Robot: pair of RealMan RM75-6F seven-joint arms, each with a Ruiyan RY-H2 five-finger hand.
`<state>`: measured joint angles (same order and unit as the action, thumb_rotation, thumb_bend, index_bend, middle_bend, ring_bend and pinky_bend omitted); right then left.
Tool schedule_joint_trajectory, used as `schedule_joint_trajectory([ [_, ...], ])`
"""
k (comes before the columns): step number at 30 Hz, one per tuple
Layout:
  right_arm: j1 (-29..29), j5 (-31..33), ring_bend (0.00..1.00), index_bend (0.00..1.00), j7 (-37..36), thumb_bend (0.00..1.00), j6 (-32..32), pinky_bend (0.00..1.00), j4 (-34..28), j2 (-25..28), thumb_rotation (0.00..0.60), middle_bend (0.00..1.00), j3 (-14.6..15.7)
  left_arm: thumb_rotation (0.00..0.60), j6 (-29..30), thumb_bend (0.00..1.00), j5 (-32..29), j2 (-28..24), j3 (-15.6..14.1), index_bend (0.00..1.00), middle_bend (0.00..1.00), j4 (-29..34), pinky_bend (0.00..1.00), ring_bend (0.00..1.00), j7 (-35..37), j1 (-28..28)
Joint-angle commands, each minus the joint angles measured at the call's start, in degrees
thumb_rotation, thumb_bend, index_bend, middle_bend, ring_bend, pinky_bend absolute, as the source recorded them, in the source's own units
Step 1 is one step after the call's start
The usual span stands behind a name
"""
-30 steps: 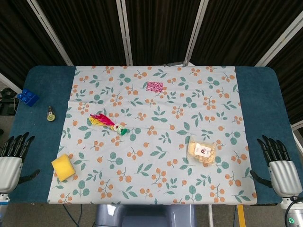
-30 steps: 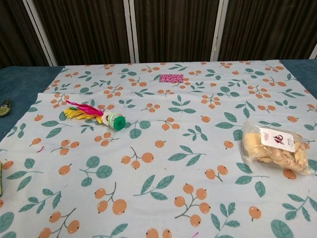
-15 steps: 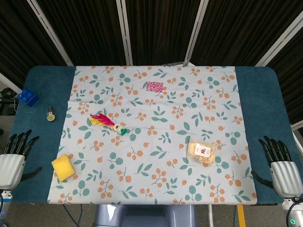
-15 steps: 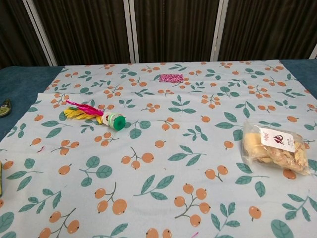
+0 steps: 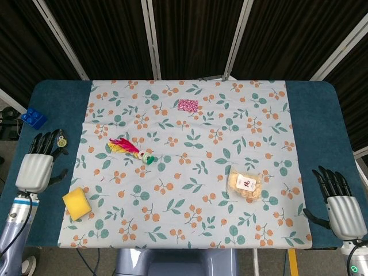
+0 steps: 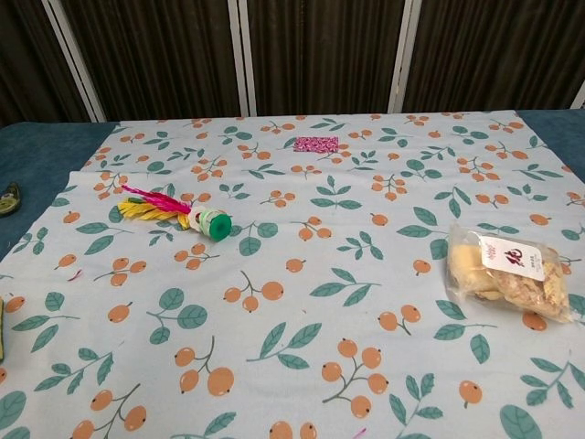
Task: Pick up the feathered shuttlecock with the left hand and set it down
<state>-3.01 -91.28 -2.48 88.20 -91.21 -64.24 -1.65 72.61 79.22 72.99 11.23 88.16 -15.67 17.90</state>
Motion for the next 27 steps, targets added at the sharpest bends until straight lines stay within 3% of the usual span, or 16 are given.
schedule_joint_trajectory([
  [1,0.0,0.4,0.0,0.05,-0.5,0.1,-0.2,0.0,-0.3,0.2,0.6,0.0,-0.1,0.6,-5.3,0.33,-3.8,4.3,2.7,0.44,0.0,-6.0,0.0,0.0,-3.7,5.1],
  [15,-0.4,2.1,0.0,0.05,-3.1,0.1,-2.0,0.0,-1.3,1.1,0.6,0.0,-0.4,0.6,-18.4,0.33,-9.8,17.2,4.4,0.44,0.0,-26.3,0.0,0.0,-8.0,17.8],
  [27,-0.7,3.0,0.0,0.05,-3.9,0.1,-3.0,0.0,-2.1,1.4,0.6,0.0,-0.7,0.6,-22.9,0.34,-10.3,25.7,3.2,0.48,0.0,-37.8,0.0,0.0,-7.5,23.4],
])
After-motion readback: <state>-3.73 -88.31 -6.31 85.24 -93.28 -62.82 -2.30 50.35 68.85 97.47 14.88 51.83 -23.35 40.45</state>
